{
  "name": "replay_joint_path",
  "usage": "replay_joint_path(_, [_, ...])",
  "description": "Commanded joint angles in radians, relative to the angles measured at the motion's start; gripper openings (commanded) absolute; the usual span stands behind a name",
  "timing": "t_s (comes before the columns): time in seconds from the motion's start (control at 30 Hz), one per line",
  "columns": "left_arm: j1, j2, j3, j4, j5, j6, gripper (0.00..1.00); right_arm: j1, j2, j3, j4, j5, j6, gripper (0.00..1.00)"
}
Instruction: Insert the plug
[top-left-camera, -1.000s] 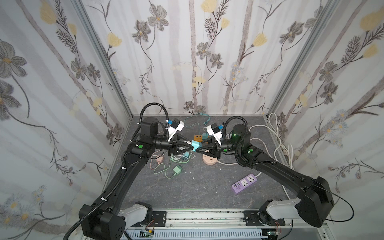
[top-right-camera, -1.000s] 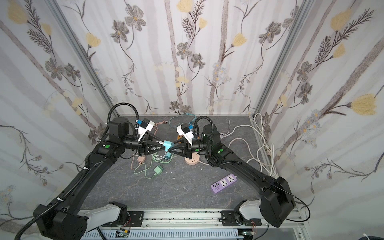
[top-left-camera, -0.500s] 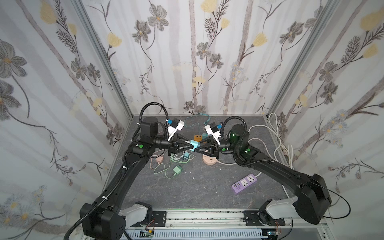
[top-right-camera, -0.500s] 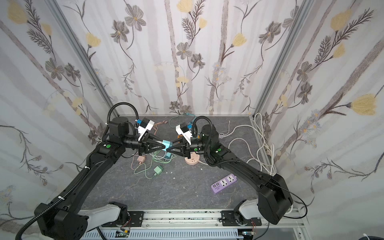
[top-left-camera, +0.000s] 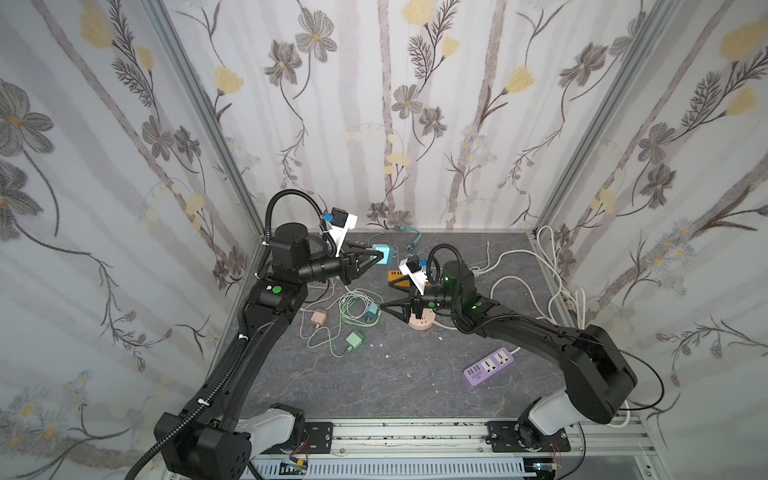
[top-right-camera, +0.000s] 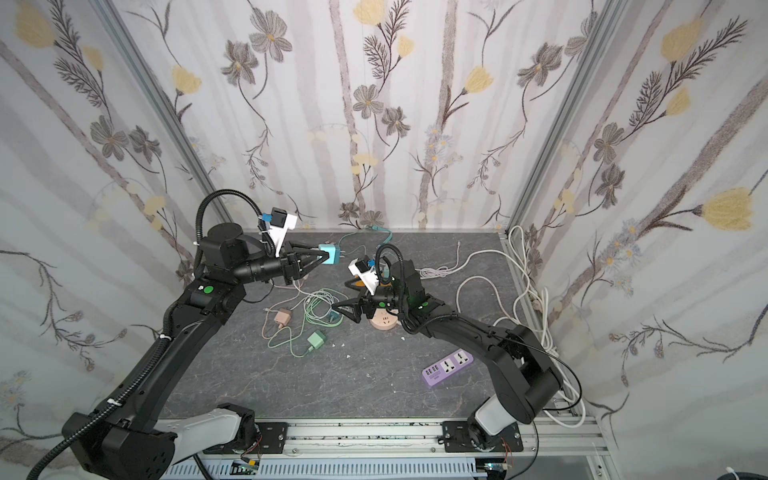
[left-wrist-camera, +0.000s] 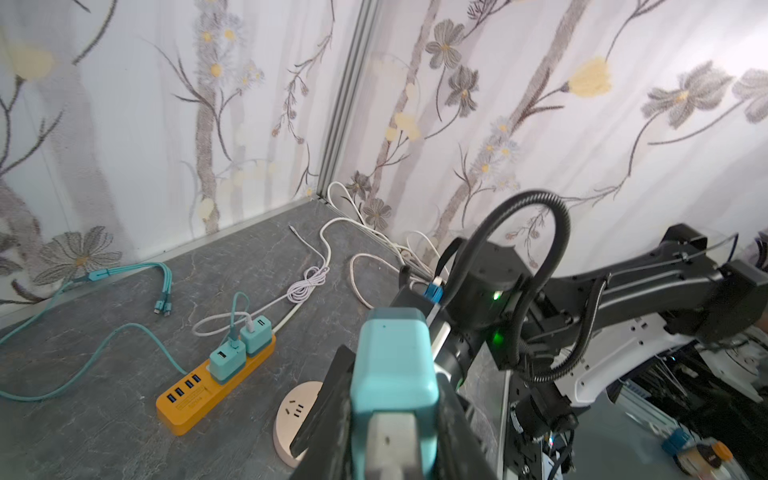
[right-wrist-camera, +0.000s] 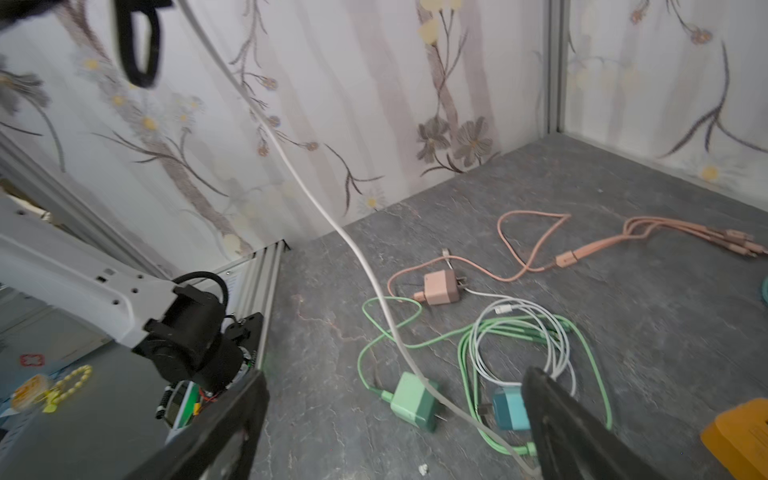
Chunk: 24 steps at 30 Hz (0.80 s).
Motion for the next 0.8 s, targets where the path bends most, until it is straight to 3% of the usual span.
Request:
replay_joint_path(0.0, [0.001,0.011,0.041,0.054,-0.064,-0.108,0.0,0.015,0.067,0.005,0.1,0.11,-0.077,0.88])
replay_joint_path(0.27, [0.001,0.017,0.132,0.003,-0.048,-0.137,0.0,0.051,0.226,0.061,0.152,0.238,-0.092,0.88])
replay_joint_path(0.5, [0.001,0.001,0.155,0.028,0.001,-0.165,0.0,0.081,0.339,0.16,0.156,0.316,-0.031,0.8])
replay_joint_path(0.53, [0.001,-0.002,0.159,0.027,-0.001,-0.166,0.0,0.082,0.362,0.169,0.175,0.336,-0.019,0.74])
replay_joint_path(0.63, [0.001,-0.01,0.188,-0.001,-0.006,-0.151,0.0,0.115,0.41,0.184,0.222,0.407,0.045,0.38])
replay_joint_path(0.77, [0.002,-0.033,0.249,-0.05,-0.033,-0.124,0.0,0.113,0.367,0.214,0.158,0.458,0.051,0.03])
